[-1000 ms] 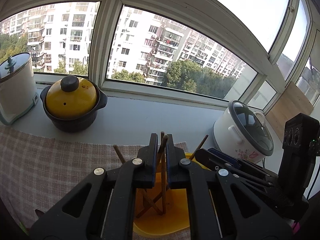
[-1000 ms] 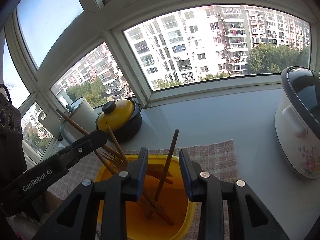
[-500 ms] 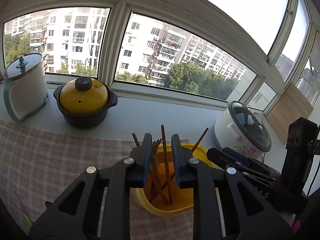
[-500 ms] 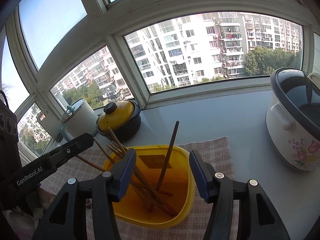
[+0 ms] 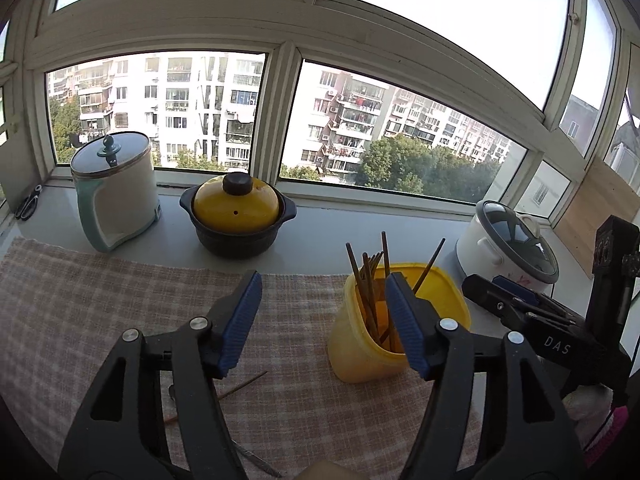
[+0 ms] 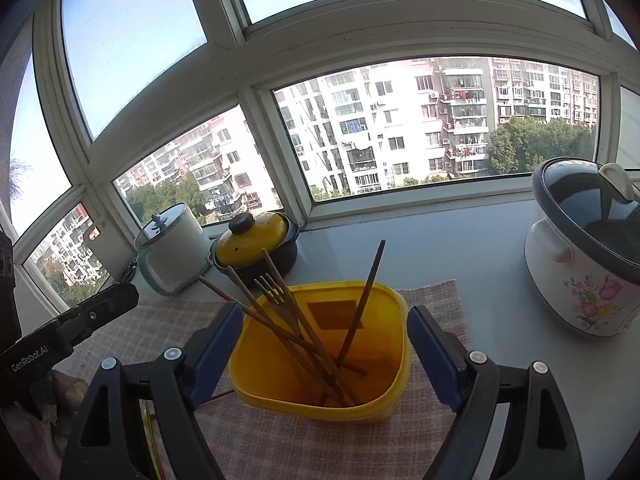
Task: Organize utensils
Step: 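Move both open tools back toward the remaining utensils on the cloth, then lower the left tool toward the green spoon while the right tool approaches the steel spoon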
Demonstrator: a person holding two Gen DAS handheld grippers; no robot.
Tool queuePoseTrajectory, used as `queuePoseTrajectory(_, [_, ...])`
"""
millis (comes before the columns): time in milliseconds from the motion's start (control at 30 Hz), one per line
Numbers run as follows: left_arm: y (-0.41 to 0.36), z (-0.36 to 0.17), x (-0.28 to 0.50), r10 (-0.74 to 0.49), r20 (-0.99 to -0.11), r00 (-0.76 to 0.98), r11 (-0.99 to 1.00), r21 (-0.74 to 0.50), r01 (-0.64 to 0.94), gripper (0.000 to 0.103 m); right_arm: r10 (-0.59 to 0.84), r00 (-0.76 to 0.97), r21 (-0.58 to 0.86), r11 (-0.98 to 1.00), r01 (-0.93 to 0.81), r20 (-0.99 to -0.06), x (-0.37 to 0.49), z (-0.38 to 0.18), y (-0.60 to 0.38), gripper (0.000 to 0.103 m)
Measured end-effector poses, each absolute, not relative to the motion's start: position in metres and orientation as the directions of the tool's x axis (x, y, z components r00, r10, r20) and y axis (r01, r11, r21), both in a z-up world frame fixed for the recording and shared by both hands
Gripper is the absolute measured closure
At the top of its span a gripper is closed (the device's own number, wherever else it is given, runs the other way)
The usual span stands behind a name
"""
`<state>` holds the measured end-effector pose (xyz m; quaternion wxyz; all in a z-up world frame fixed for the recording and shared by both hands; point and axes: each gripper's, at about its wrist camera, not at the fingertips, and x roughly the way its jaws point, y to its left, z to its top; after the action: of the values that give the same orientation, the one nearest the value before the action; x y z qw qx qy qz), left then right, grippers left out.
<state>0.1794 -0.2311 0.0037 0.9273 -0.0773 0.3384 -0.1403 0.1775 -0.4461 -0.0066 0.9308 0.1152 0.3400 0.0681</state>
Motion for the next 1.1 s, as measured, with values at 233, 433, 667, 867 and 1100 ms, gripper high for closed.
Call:
queuePoseTrajectory(233, [-0.173, -0.012, 0.162, -0.263, -0.671, 0.693, 0.961, -0.247, 0.125, 0.029, 0.233, 0.798, 0.319, 0.946, -0.053, -0.556, 0.162, -0.008, -0.428, 0.006])
queuePoseTrajectory(433, [-0.126, -0.045, 0.142, -0.201, -0.731, 0.653, 0.969, -0.247, 0.022, 0.028, 0.256, 0.788, 0.262, 0.957, -0.124, -0.560, 0.158, -0.014, -0.398, 0.000])
queuePoseTrajectory(667, [-0.084, -0.081, 0.112, -0.118, -0.788, 0.604, 0.976, -0.204, -0.076, 0.028, 0.292, 0.738, 0.211, 0.956, -0.205, -0.608, 0.155, -0.022, -0.358, 0.000])
queuePoseTrajectory(867, [-0.052, -0.106, 0.089, -0.112, -0.827, 0.551, 0.961, -0.231, -0.151, 0.032, 0.324, 0.675, 0.159, 0.942, -0.295, -0.663, 0.148, -0.041, -0.318, 0.000])
queuePoseTrajectory(1100, [-0.042, -0.131, 0.075, -0.170, -0.848, 0.501, 0.937, -0.297, -0.185, 0.059, 0.378, 0.568, 0.170, 0.907, -0.384, -0.731, 0.145, -0.071, -0.286, 0.007])
